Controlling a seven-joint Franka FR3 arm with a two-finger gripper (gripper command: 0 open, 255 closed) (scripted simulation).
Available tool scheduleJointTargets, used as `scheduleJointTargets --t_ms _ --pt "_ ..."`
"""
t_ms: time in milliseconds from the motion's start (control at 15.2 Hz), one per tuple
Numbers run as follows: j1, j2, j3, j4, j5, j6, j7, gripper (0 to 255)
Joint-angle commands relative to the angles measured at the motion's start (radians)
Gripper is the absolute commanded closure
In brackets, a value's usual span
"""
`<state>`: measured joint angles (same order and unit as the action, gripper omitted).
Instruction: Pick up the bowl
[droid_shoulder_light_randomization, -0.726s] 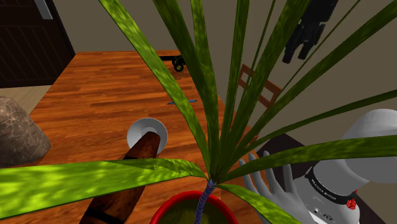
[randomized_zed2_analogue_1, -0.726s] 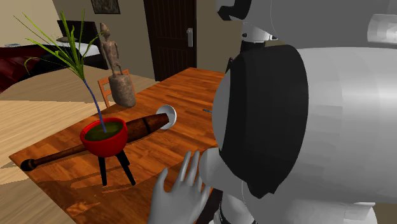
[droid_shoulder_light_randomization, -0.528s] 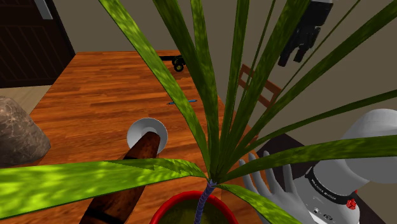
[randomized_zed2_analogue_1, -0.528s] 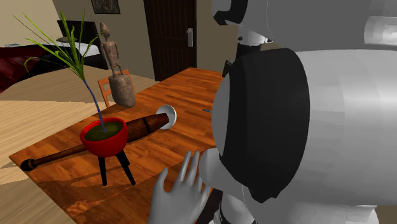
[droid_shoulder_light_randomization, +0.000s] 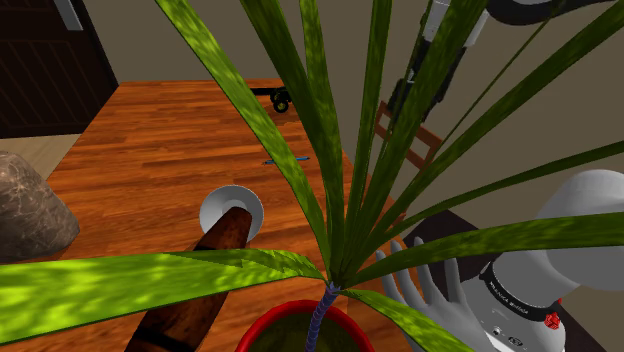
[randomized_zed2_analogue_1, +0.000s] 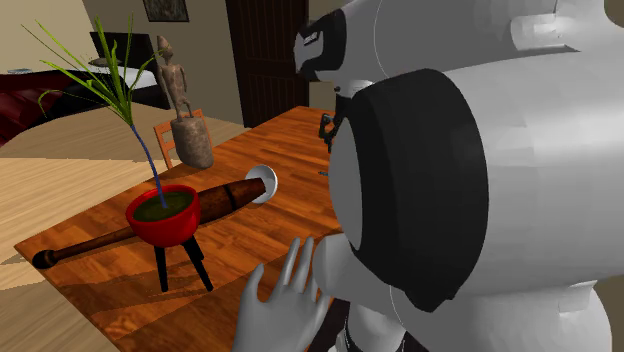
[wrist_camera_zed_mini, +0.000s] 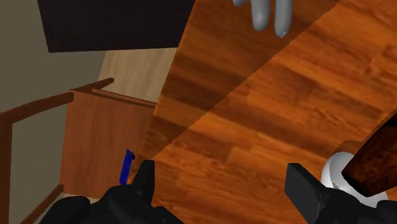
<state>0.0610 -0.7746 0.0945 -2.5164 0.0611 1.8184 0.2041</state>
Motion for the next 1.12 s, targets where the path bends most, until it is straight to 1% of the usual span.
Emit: scheduleJointTargets --t_ms 0,330,594,726,858,1056 --pt "0.012 0.028 0.037 -0.032 0.010 0.091 0.027 0" --pt "0.032 0.137 0.137 -0.065 0.018 0.297 0.106 0" --pt "0.027 0.254 0.224 -0.061 -0.006 0.458 0.185 0" --pt "0.015 0.320 0.272 -0.049 -0.035 0.534 0.233 0" --pt "-0.006 0.391 0.324 -0.030 -0.079 0.606 0.292 0" --pt "-0.054 0.504 0.408 0.012 -0.185 0.699 0.404 0"
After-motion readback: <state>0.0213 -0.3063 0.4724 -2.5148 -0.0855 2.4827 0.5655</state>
